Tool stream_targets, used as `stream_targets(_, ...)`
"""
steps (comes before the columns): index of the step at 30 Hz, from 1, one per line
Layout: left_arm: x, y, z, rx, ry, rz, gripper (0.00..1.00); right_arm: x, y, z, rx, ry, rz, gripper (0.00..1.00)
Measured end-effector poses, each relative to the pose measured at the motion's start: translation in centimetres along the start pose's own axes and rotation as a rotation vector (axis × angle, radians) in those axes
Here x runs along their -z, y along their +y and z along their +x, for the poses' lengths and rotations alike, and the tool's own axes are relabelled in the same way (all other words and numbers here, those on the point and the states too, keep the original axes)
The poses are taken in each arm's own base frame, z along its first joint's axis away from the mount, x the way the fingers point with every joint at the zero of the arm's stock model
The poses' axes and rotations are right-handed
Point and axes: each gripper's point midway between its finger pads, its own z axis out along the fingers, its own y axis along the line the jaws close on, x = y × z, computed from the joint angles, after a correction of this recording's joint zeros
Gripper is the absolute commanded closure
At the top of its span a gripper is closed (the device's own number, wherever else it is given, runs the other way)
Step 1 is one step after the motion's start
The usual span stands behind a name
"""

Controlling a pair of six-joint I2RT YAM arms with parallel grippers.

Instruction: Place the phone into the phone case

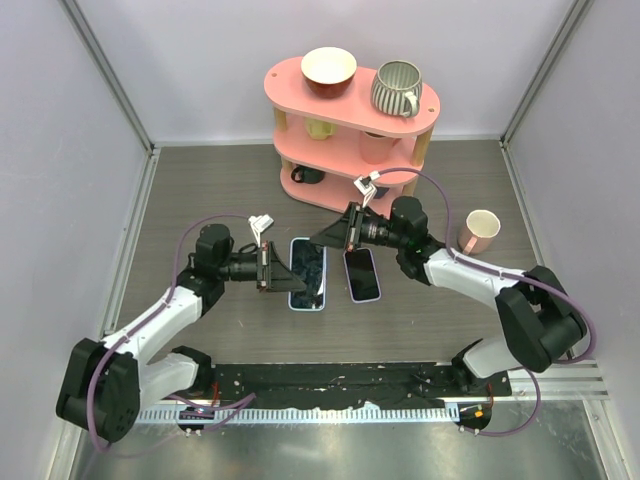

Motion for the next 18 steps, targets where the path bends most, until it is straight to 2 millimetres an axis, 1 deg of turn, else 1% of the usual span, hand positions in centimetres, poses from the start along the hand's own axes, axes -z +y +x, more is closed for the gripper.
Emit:
stream_targets(1,0.0,0.1,0.0,0.006,0.002,-0.002,1.0,0.1,-0.1,0.0,0.006,0.001,0.009,0.56)
stream_targets(2,-0.1,0.2,-0.1,0.012,0.002,-0.003,1.0,0.1,-0.3,0.1,0.005,0.003,0.021,0.5)
stream_targets(3,-0.2,0.3,-0.2,0.014,-0.007,-0.011,1.0,0.0,-0.8,0.3,0.006,0.009,0.048,0.46)
stream_targets(5,-0.4,0.9,-0.4,0.04,-0.024,-0.039,1.0,0.0,-1.5,0.7,-0.005,0.021,0.093,0.43)
stream_targets(8,-0.5,1.7,-0.7,0.075,-0.042,-0.072,1.0,0.1,-2.4,0.4,0.005,0.019,0.181,0.36)
stream_targets(9,-0.6,1.9,-0.8,0.081,-0.045,-0.079,1.0,0.2,-2.7,0.2,0.009,0.016,0.214,0.3)
stream_targets(11,-0.7,2.7,-0.9,0.102,-0.053,-0.104,1.0,0.7,-3.2,-0.5,0.023,-0.003,0.285,0.24)
stream_targets(12,-0.8,3.3,-0.9,0.12,-0.053,-0.127,1.0,1.0,-3.4,-1.0,0.032,-0.021,0.322,0.19)
stream_targets(14,-0.9,4.6,-1.1,0.148,-0.053,-0.178,1.0,1.9,-3.7,-1.6,0.047,-0.058,0.384,0.13)
stream_targets(18,-1.1,7.5,-2.1,0.217,-0.047,-0.29,1.0,3.8,-3.7,-2.9,0.08,-0.124,0.478,0.12)
